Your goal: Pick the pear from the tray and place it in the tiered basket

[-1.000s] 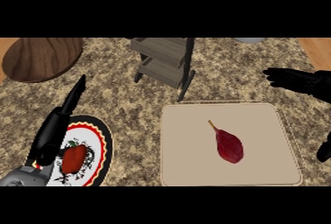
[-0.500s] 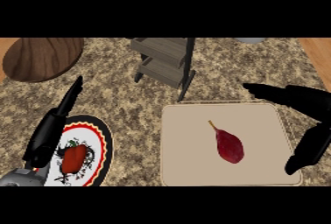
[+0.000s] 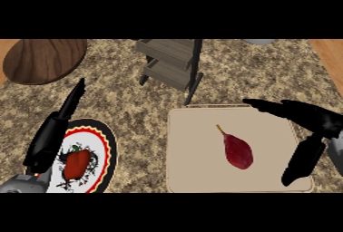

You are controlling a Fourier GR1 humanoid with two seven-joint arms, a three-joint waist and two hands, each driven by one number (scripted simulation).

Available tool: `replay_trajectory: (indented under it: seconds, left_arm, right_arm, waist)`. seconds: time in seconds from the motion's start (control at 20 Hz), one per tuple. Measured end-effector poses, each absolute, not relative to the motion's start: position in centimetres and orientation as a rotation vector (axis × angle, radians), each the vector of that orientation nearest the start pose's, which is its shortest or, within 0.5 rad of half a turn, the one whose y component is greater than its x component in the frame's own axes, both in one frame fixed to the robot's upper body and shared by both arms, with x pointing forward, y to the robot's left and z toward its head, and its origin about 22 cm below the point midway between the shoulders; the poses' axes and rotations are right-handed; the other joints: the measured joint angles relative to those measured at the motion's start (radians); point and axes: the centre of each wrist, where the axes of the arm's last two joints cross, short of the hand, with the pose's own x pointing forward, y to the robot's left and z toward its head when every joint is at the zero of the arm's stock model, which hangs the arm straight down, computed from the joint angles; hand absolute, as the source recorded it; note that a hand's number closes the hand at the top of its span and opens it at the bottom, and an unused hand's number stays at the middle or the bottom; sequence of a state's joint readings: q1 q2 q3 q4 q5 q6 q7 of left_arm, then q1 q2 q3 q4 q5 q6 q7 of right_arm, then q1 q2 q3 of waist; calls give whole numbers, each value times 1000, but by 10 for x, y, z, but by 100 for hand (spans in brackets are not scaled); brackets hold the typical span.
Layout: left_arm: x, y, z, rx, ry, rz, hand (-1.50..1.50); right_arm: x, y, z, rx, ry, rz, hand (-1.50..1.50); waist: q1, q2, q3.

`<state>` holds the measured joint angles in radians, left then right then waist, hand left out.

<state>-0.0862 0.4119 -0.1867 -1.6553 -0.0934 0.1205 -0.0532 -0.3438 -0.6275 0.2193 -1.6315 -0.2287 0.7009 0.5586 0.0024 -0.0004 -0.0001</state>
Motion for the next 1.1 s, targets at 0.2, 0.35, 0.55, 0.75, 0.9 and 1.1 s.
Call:
replay_trajectory:
  seconds: [0.2,0.35,0.55,0.75,0.9,1.1]
  left_arm:
    - [254,266,55,307,-1756,-489,0]
    - [256,263,55,312,-1755,-491,0]
    - [256,265,57,315,-1753,-493,0]
    - [254,260,53,303,-1752,-493,0]
    - [255,256,49,308,-1754,-495,0]
    - [259,261,56,310,-1754,-489,0]
  right_arm:
    - [296,-270,122,40,-1008,1236,-150]
    - [295,-274,111,34,-991,1256,-150]
    - [294,-274,103,-14,-997,1213,-150]
    - [304,-280,93,-65,-1029,1159,-150]
    - [311,-284,84,-74,-1037,1135,-150]
    - [317,-292,77,-64,-1024,1125,-150]
  waist:
    - [0,0,0]
    - [-1,0,0]
    - [-1,0,0]
    - [2,1,0]
    - [1,1,0]
    - [1,1,0]
